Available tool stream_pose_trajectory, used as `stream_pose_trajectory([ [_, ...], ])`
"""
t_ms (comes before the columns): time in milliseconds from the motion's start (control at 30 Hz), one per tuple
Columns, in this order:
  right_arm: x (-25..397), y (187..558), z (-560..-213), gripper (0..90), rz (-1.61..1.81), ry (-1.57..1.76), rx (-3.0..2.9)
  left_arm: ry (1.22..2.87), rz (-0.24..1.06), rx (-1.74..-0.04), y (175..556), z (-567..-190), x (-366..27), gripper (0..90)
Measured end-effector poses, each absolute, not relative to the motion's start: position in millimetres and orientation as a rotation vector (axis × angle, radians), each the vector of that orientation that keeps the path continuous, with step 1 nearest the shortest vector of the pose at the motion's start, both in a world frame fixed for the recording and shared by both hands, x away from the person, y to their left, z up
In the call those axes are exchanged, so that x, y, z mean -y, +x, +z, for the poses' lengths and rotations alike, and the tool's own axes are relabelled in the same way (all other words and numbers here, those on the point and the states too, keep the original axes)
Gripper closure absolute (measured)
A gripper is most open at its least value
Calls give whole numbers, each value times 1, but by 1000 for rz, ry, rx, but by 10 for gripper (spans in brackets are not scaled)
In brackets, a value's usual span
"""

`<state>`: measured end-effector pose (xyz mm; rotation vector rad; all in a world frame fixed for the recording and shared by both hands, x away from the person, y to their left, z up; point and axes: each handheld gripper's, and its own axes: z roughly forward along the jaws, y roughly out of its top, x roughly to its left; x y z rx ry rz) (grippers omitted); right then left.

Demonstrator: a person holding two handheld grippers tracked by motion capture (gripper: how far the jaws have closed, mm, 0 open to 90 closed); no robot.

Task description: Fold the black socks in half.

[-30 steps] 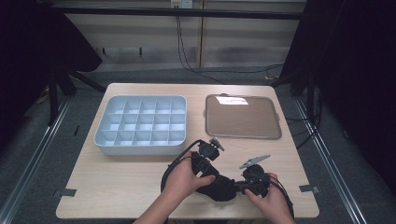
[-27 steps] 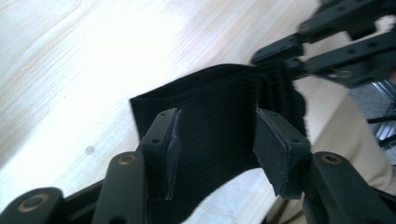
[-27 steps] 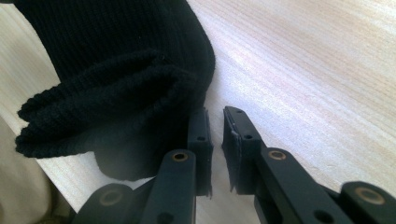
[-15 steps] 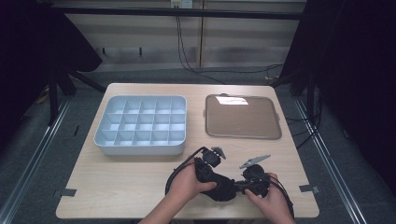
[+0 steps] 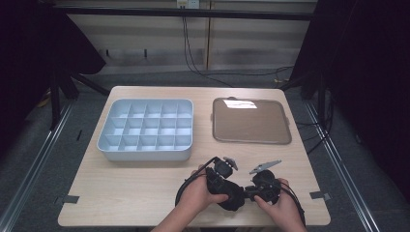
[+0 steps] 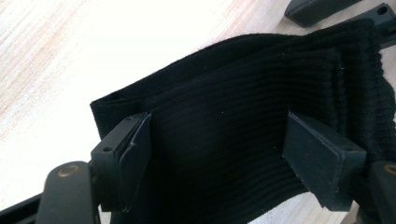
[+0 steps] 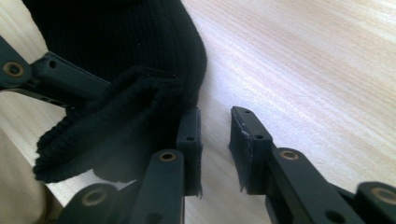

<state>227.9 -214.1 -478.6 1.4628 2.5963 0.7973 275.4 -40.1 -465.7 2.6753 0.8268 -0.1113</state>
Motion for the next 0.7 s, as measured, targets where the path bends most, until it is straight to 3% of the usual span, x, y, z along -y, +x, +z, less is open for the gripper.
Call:
stream_pose_trajectory([
  [267, 218, 228, -478, 684, 794, 1476, -2571, 2640, -115, -817, 281, -451, 29, 231],
  [700, 218, 229, -478, 676, 788, 1471, -2566, 2587, -96, -996, 298, -442, -9, 248],
])
